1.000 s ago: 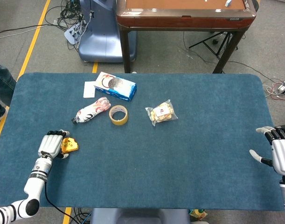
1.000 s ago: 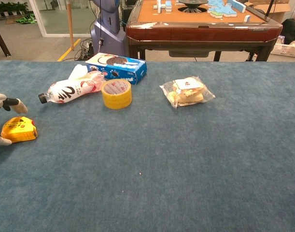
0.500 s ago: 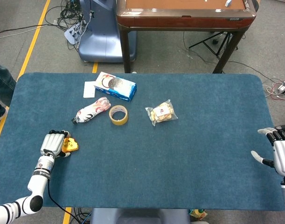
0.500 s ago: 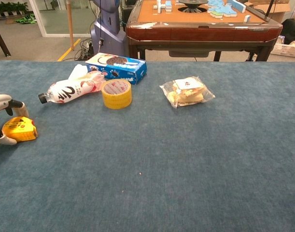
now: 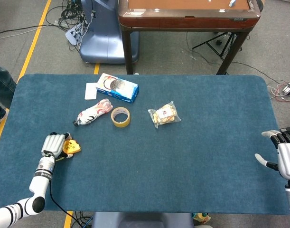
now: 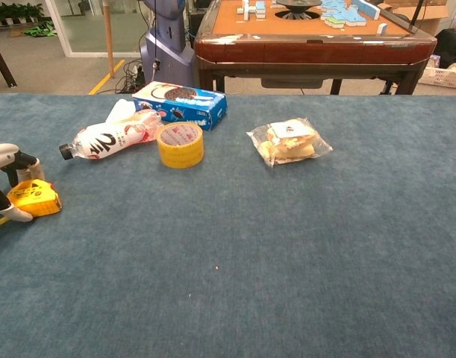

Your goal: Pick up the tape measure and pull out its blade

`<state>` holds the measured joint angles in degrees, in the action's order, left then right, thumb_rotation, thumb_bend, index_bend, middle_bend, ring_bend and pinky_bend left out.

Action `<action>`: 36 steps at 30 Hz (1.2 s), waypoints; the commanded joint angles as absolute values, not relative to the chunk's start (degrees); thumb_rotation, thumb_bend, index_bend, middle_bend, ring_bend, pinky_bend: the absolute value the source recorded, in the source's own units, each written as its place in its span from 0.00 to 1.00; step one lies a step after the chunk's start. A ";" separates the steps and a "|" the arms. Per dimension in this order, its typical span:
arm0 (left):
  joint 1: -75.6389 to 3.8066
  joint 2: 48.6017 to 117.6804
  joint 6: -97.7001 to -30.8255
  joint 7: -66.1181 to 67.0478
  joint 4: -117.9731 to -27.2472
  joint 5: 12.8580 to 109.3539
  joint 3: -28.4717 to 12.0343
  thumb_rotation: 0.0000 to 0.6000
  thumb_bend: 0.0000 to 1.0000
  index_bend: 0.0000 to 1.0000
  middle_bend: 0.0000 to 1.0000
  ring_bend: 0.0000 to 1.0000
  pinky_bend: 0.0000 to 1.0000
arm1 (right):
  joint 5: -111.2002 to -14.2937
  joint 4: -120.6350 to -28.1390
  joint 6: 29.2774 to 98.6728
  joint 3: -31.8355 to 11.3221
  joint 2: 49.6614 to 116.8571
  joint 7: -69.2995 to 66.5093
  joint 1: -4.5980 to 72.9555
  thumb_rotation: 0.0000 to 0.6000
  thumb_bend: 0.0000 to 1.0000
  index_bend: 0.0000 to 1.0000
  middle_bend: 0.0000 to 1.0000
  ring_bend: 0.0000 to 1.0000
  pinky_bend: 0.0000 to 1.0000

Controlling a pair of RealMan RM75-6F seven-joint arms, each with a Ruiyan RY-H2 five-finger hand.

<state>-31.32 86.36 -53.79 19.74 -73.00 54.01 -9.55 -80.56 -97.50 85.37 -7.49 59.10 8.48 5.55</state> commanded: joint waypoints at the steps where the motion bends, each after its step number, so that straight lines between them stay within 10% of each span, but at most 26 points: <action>1: -31.22 85.80 -53.42 15.95 -73.11 55.51 -10.49 1.00 0.15 0.50 0.52 0.38 0.18 | -80.79 -97.99 84.66 -7.43 58.95 8.80 6.00 1.00 0.22 0.34 0.33 0.28 0.23; 17: -34.28 78.75 -51.44 9.46 -88.60 56.58 -14.79 1.00 0.16 0.51 0.53 0.38 0.20 | -81.25 -107.90 70.95 -11.57 61.50 8.60 18.61 1.00 0.21 0.21 0.19 0.10 0.19; 36: -40.80 77.08 -54.99 14.50 -100.01 43.30 -19.75 1.00 0.16 0.50 0.53 0.38 0.22 | -69.11 -103.23 60.61 -18.91 83.59 15.66 37.17 1.00 0.21 0.14 0.13 0.07 0.17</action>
